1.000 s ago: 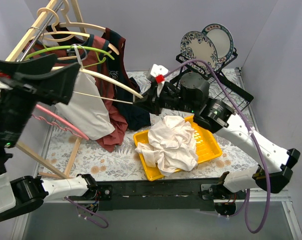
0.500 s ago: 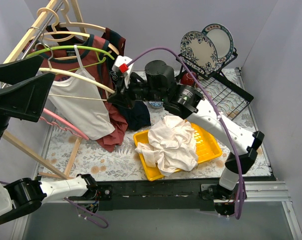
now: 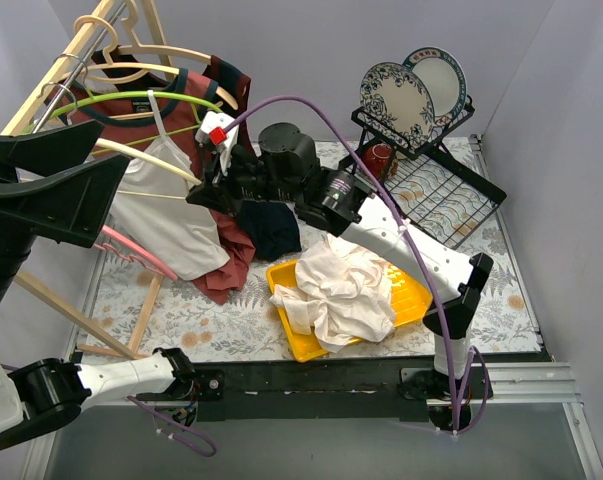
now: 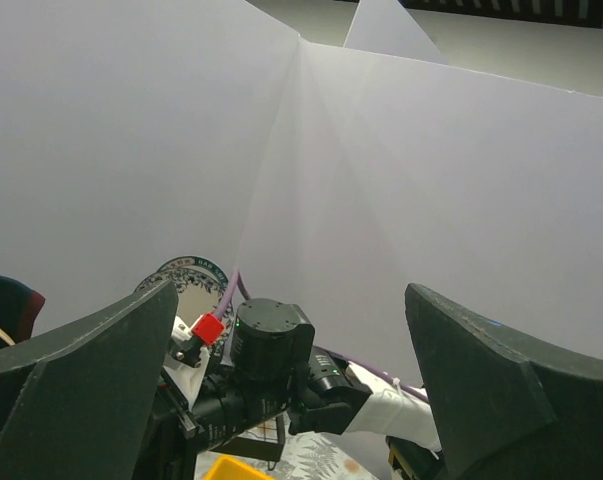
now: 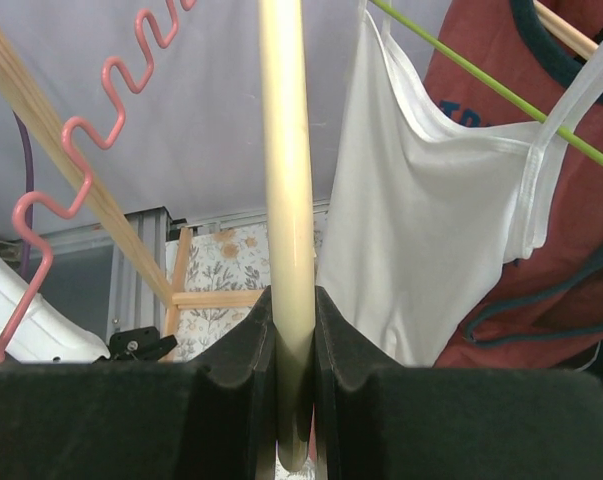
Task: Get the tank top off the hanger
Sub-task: Place the hanger at the clothesline.
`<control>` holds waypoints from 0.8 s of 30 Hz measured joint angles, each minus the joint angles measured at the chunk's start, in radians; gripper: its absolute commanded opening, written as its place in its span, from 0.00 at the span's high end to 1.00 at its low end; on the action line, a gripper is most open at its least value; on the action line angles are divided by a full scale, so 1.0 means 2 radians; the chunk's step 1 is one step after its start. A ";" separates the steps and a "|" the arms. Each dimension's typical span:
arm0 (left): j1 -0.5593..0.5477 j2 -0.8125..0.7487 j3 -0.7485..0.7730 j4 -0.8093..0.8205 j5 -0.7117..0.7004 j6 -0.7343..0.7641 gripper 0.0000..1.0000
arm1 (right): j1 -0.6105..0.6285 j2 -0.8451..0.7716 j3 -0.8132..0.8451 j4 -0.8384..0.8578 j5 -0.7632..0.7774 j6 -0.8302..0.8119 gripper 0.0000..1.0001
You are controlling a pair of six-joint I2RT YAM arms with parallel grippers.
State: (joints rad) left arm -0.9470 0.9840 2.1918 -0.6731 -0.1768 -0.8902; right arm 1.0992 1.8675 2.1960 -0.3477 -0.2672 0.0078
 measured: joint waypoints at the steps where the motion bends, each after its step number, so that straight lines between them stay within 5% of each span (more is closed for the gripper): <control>1: 0.000 -0.002 0.000 0.000 0.000 0.000 0.02 | 0.001 0.003 0.000 0.004 0.002 0.001 0.99; 17: 0.000 -0.007 -0.014 -0.012 -0.019 0.012 0.02 | 0.024 0.059 0.029 0.037 0.032 0.002 0.98; 19: 0.000 -0.007 -0.016 -0.014 -0.026 0.017 0.02 | 0.025 0.059 0.028 0.037 0.038 0.002 0.84; 20: 0.000 -0.007 -0.017 -0.015 -0.031 0.020 0.02 | 0.026 0.057 0.026 0.038 0.040 0.002 0.69; 24: 0.000 -0.007 -0.020 -0.018 -0.059 0.037 0.02 | 0.027 0.025 -0.025 0.049 0.050 0.006 0.42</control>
State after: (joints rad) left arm -0.9470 0.9695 2.1509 -0.7082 -0.2939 -0.8158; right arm 1.1542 1.9167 2.1468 -0.2493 -0.1673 0.0189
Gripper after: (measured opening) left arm 0.982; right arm 0.415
